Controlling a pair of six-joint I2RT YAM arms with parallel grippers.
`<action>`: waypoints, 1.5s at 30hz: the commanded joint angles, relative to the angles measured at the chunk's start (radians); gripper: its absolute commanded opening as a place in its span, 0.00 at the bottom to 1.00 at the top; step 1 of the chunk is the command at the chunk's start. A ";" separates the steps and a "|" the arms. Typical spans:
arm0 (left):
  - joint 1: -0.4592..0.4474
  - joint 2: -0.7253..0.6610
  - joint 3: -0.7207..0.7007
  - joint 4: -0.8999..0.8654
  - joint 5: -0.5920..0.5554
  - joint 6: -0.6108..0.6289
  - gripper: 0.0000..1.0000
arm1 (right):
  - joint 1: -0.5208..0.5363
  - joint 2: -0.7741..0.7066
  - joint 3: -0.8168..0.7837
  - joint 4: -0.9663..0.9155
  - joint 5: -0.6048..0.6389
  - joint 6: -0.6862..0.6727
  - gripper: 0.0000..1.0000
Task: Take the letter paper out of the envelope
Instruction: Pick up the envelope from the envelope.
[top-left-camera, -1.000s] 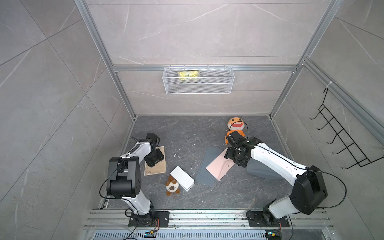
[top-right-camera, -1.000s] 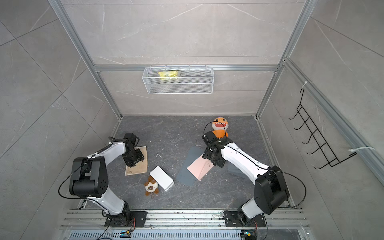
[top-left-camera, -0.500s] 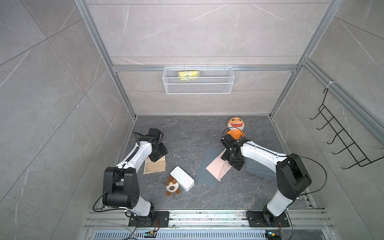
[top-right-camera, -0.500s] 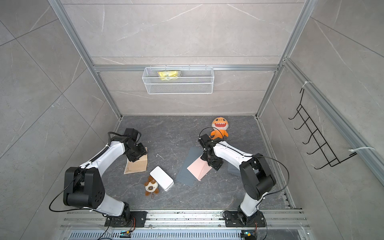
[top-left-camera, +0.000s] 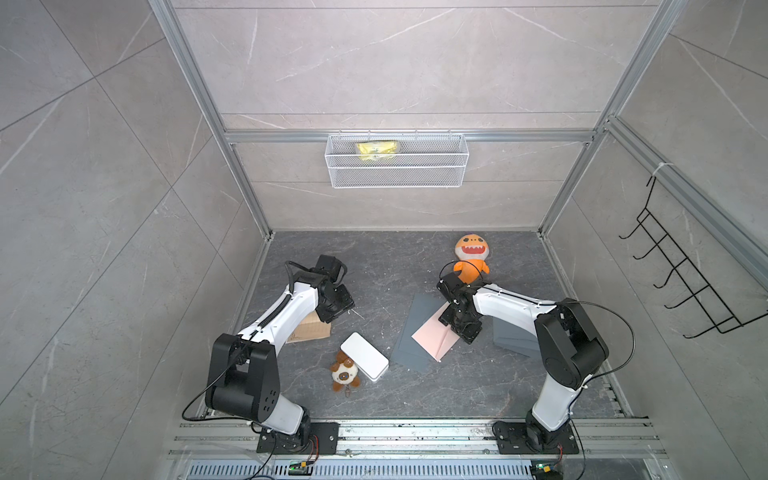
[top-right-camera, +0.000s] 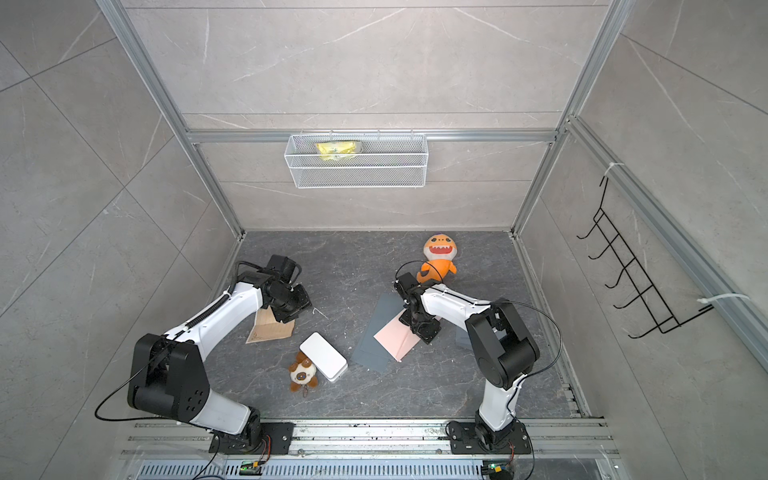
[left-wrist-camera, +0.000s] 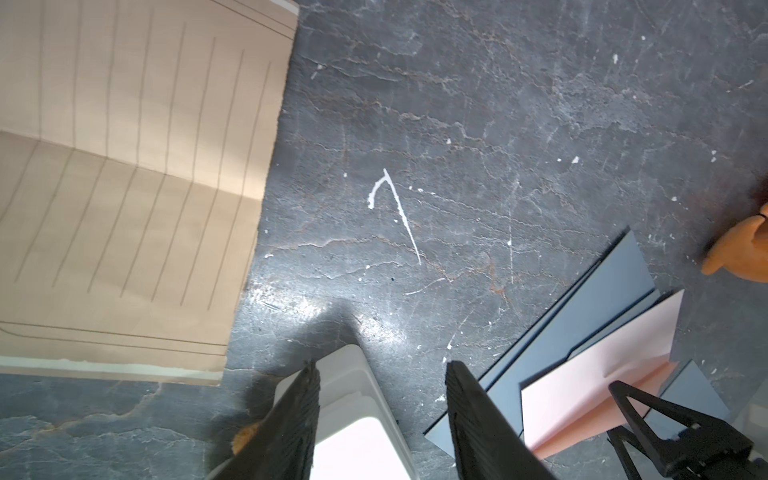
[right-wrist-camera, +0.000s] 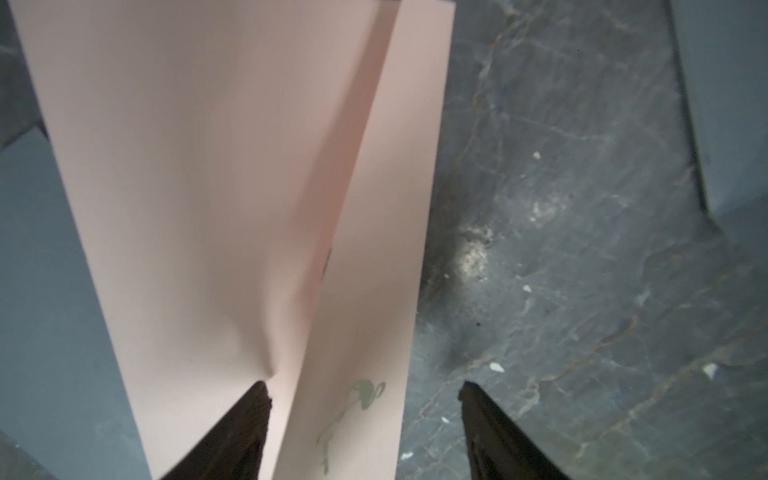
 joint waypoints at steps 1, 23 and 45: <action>-0.023 0.007 0.050 -0.005 0.026 -0.024 0.52 | 0.009 0.013 -0.013 -0.017 0.003 0.022 0.71; -0.159 0.071 0.104 0.138 0.166 -0.012 0.54 | 0.011 -0.027 0.018 -0.122 0.094 -0.011 0.00; -0.178 0.211 0.417 0.260 0.529 0.116 0.68 | 0.020 -0.344 0.436 -0.184 0.183 -0.675 0.00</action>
